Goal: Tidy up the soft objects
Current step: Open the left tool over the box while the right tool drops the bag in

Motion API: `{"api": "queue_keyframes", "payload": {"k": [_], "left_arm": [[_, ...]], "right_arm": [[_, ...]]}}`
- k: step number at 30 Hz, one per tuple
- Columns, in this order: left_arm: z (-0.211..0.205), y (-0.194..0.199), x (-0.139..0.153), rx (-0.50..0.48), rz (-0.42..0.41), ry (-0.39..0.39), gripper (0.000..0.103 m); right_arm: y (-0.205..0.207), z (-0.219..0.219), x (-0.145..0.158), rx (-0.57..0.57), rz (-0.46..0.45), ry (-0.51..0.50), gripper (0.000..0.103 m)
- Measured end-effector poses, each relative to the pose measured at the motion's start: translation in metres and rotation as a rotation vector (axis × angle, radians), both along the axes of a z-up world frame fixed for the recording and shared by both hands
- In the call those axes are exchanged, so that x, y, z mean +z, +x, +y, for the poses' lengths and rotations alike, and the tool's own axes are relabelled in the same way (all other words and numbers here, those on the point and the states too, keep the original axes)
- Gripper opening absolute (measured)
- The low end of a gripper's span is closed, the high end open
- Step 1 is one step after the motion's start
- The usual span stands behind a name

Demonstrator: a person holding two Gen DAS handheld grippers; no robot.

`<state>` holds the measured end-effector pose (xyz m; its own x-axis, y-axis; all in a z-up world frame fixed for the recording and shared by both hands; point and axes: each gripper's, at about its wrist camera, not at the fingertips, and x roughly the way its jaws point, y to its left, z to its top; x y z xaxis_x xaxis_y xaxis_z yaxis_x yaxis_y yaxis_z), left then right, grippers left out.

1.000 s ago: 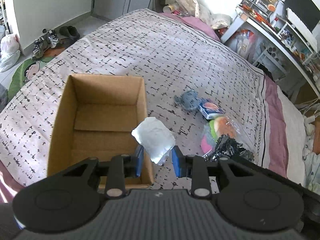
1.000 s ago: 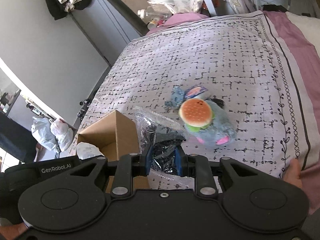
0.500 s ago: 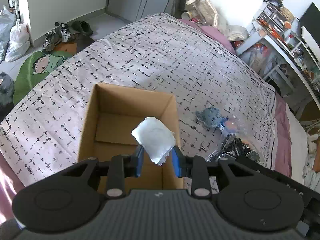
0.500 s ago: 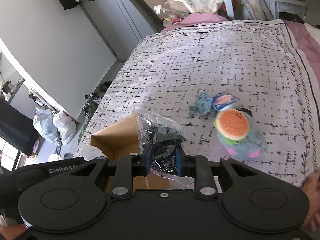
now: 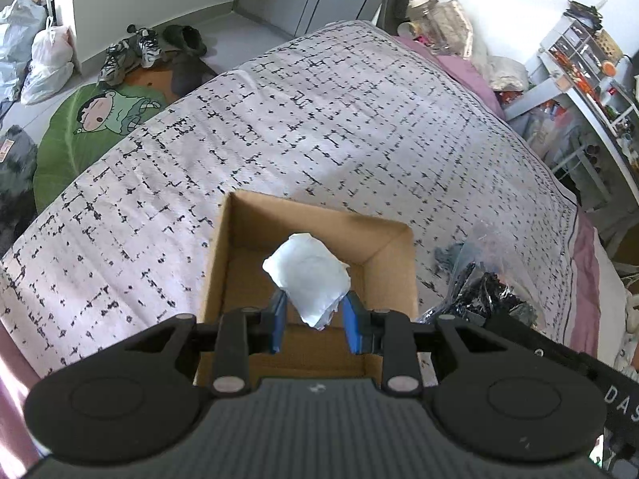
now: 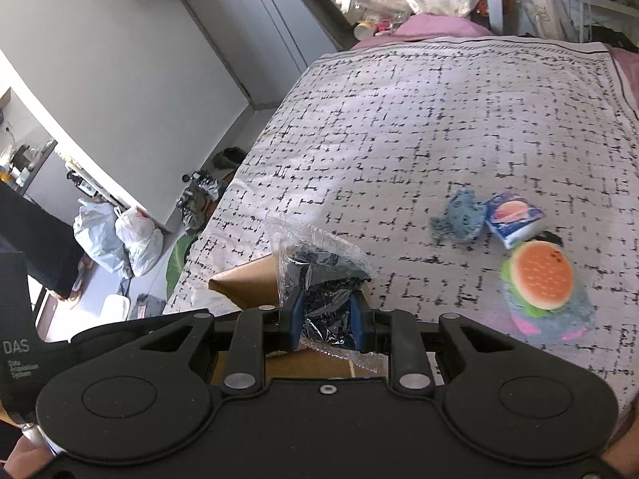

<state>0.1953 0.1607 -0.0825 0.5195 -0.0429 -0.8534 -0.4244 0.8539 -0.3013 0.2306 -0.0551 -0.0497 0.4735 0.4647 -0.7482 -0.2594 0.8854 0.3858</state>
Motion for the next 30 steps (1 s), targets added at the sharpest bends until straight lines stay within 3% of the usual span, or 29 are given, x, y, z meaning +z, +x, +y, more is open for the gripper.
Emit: {"api": "queue_keyframes", "payload": {"k": [6, 12, 24, 26, 28, 30], "left_arm": [[0.015, 0.011, -0.013, 0.008, 0.02, -0.009, 0.03], [0.025, 0.013, -0.019, 0.017, 0.027, -0.039, 0.037], [0.04, -0.007, -0.004, 0.057, -0.006, -0.053, 0.042], [0.042, -0.01, -0.001, 0.06, -0.007, -0.047, 0.044], [0.043, -0.013, 0.003, 0.067, -0.004, -0.04, 0.045], [0.043, -0.016, 0.006, 0.072, -0.001, -0.033, 0.05]], "right_arm": [[0.006, 0.018, -0.005, 0.014, 0.016, -0.019, 0.024], [0.008, 0.029, -0.015, 0.025, 0.035, -0.028, 0.024], [0.008, 0.05, -0.018, 0.064, 0.051, 0.003, 0.025], [0.01, 0.051, -0.016, 0.064, 0.047, 0.026, 0.03], [0.014, 0.05, -0.016, 0.046, 0.055, 0.03, 0.065], [0.014, 0.045, -0.014, 0.035, 0.038, 0.025, 0.068]]}}
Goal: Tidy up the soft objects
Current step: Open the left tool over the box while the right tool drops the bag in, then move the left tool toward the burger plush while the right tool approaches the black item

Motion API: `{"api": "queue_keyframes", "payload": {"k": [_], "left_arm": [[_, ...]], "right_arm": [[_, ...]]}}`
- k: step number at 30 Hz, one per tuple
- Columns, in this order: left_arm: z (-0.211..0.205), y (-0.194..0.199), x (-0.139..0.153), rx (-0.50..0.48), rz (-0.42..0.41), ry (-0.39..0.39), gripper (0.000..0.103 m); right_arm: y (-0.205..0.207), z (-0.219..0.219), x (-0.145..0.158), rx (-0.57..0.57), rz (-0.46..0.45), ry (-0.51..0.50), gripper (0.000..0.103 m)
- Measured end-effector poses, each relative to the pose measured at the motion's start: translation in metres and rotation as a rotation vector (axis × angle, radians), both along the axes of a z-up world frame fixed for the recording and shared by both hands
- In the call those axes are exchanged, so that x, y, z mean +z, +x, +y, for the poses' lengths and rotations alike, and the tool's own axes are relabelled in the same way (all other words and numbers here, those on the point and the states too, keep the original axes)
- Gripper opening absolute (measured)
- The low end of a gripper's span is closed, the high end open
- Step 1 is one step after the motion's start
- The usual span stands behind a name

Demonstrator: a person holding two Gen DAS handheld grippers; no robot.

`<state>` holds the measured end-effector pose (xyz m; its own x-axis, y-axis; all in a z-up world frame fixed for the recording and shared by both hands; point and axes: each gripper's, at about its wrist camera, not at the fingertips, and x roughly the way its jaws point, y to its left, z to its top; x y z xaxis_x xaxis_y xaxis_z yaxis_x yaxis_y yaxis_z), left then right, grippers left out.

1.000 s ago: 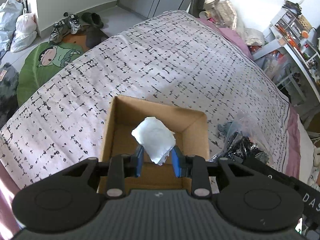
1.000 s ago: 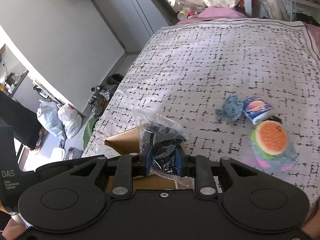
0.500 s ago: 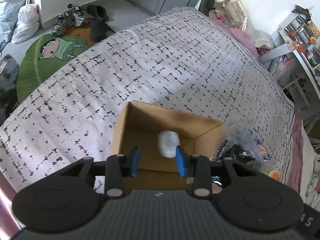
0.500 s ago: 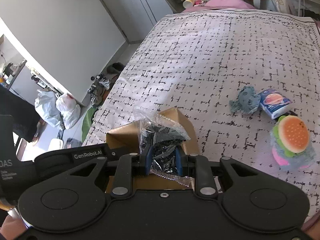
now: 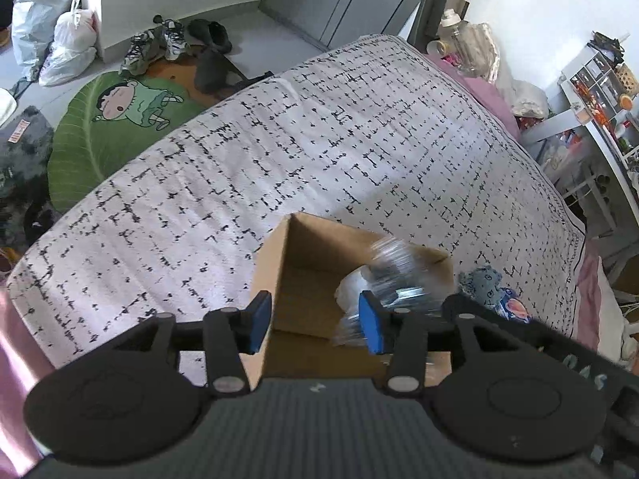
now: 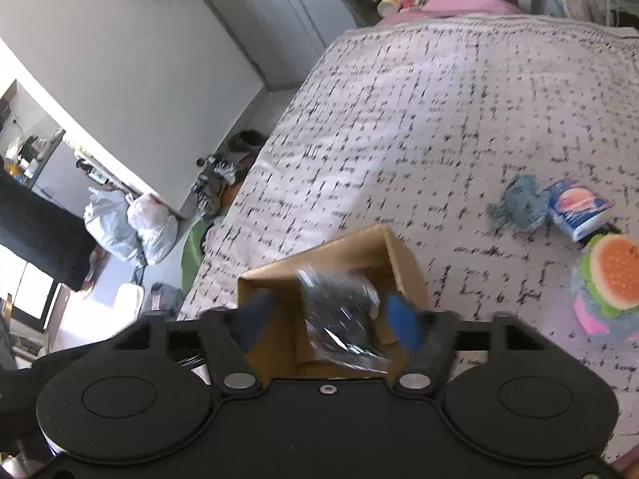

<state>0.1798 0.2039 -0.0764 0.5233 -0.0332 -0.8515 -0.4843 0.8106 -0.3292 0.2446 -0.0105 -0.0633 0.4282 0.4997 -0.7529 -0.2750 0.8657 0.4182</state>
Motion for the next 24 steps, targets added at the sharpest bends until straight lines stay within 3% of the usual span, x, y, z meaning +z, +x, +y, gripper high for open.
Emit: {"api": "queue_keyframes", "payload": {"k": [3, 8, 24], "left_arm": [[-0.001, -0.004, 0.005, 0.006, -0.007, 0.014, 0.059], [-0.011, -0.004, 0.008, -0.002, -0.004, 0.025, 0.066], [-0.067, 0.0, 0.023, -0.06, 0.002, 0.06, 0.074]], "right_arm": [[0.0, -0.011, 0.001, 0.0, 0.004, -0.002, 0.067], [-0.004, -0.037, 0.002, -0.023, 0.007, -0.012, 0.068], [-0.012, -0.113, 0.013, -0.061, -0.016, -0.009, 0.069]]}}
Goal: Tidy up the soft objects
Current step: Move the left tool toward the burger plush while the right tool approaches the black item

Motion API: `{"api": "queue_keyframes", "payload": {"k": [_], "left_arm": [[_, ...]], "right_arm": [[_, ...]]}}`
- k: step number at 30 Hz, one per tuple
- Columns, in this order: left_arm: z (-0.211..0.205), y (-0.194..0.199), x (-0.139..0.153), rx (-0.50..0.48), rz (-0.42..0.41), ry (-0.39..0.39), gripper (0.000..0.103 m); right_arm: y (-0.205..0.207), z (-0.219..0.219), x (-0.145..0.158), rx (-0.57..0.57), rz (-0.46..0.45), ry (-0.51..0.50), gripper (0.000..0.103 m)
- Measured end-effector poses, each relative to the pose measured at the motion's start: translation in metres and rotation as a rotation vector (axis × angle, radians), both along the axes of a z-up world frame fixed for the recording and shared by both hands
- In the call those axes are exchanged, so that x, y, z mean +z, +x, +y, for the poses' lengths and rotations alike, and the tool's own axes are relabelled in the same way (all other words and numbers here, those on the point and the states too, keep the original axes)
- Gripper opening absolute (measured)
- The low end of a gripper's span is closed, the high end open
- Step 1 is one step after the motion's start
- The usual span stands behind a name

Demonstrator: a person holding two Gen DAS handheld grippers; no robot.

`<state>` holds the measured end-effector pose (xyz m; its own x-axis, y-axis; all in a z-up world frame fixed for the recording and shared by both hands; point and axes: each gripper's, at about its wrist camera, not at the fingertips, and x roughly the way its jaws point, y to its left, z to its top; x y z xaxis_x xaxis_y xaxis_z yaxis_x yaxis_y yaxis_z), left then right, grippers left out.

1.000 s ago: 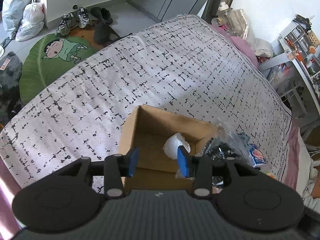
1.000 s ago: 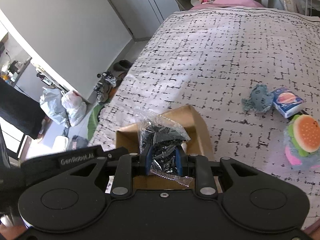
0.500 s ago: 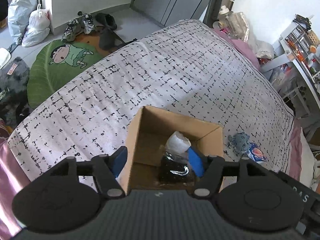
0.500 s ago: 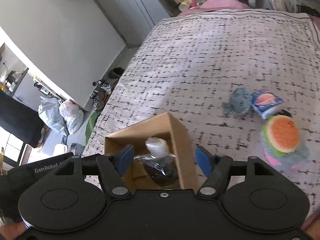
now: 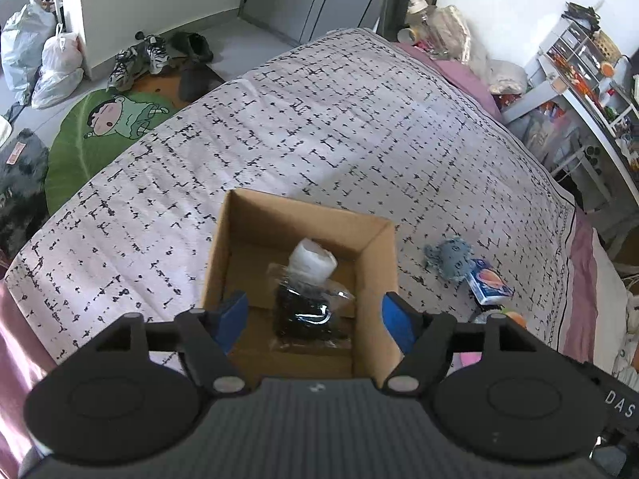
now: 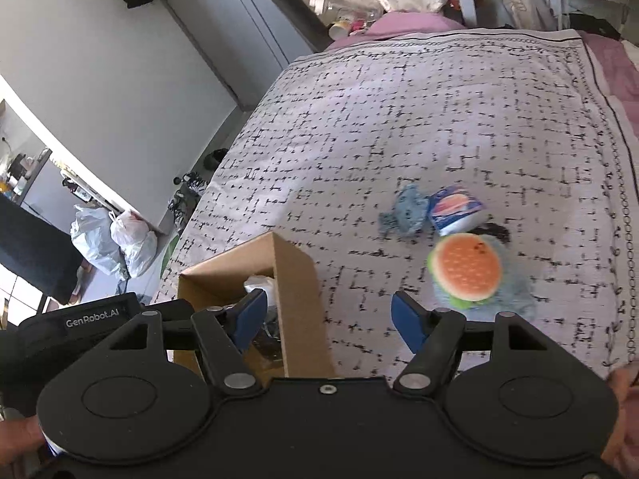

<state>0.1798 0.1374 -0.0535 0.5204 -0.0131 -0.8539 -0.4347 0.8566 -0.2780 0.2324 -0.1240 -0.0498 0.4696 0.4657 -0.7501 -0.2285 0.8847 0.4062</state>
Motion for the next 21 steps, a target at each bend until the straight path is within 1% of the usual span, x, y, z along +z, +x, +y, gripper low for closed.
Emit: {"api": "queue_keyframes", "payload": {"k": [16, 21], "left_arm": [[-0.061, 0.011, 0.006, -0.047, 0.0, 0.024, 0.075], [-0.076, 0.015, 0.013, -0.039, -0.026, 0.043, 0.075]], "right_arm": [[0.01, -0.074, 0.001, -0.052, -0.007, 0.036, 0.069], [0.017, -0.092, -0.001, -0.069, -0.009, 0.043, 0.069]]}}
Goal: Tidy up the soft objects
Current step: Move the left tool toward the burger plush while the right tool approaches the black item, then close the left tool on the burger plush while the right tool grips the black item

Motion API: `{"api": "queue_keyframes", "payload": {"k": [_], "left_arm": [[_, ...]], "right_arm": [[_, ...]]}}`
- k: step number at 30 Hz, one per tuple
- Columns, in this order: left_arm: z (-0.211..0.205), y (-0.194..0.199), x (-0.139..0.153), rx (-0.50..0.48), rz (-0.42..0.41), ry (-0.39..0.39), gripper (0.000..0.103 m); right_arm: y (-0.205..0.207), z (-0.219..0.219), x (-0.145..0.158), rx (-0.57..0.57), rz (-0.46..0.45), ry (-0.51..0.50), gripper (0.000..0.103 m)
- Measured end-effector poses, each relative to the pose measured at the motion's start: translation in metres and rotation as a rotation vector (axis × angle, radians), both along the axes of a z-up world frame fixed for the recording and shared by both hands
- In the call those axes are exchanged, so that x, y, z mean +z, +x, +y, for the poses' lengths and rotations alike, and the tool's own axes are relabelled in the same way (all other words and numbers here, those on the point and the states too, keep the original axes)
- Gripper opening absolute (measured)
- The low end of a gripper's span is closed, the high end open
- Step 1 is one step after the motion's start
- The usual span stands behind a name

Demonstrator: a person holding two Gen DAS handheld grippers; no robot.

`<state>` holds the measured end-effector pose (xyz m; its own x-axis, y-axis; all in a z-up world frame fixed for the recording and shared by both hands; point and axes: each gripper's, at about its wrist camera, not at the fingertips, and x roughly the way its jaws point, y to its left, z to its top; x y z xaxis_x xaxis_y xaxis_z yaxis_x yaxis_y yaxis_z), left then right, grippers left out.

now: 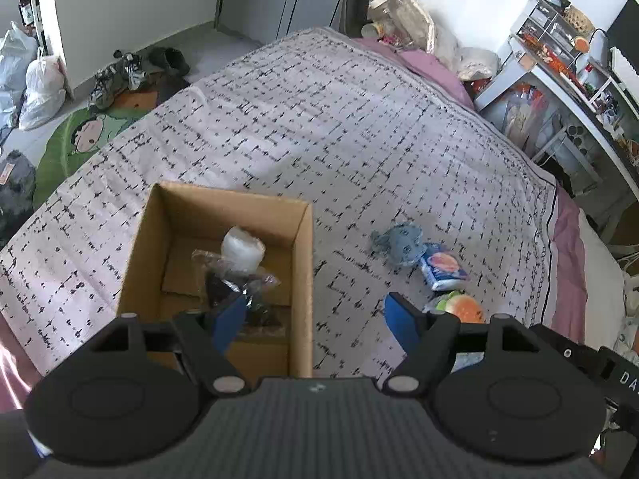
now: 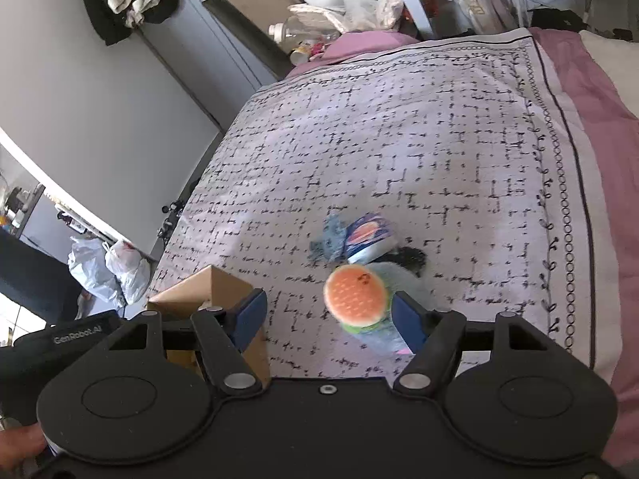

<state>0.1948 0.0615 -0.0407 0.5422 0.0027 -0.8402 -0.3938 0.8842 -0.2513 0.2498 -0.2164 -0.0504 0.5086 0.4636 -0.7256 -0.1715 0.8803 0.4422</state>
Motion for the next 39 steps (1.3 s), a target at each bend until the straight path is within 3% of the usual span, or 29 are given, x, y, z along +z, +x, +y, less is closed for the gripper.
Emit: {"api": "queue_keyframes", "payload": {"k": [22, 27, 32, 39], "left_arm": [[-0.079, 0.044, -0.003, -0.08, 0.001, 0.016, 0.075], [-0.098, 0.054, -0.01, -0.08, 0.009, 0.025, 0.075], [-0.113, 0.064, -0.025, -0.07, 0.018, 0.026, 0.075], [-0.126, 0.076, -0.05, -0.028, 0.049, -0.012, 0.072]], "right_arm": [[0.056, -0.057, -0.018, -0.057, 0.039, 0.052, 0.068], [0.064, -0.067, -0.043, -0.068, 0.067, 0.111, 0.068], [0.071, -0.07, -0.078, -0.069, 0.153, 0.149, 0.063], [0.082, -0.067, -0.097, -0.065, 0.215, 0.227, 0.061]]}}
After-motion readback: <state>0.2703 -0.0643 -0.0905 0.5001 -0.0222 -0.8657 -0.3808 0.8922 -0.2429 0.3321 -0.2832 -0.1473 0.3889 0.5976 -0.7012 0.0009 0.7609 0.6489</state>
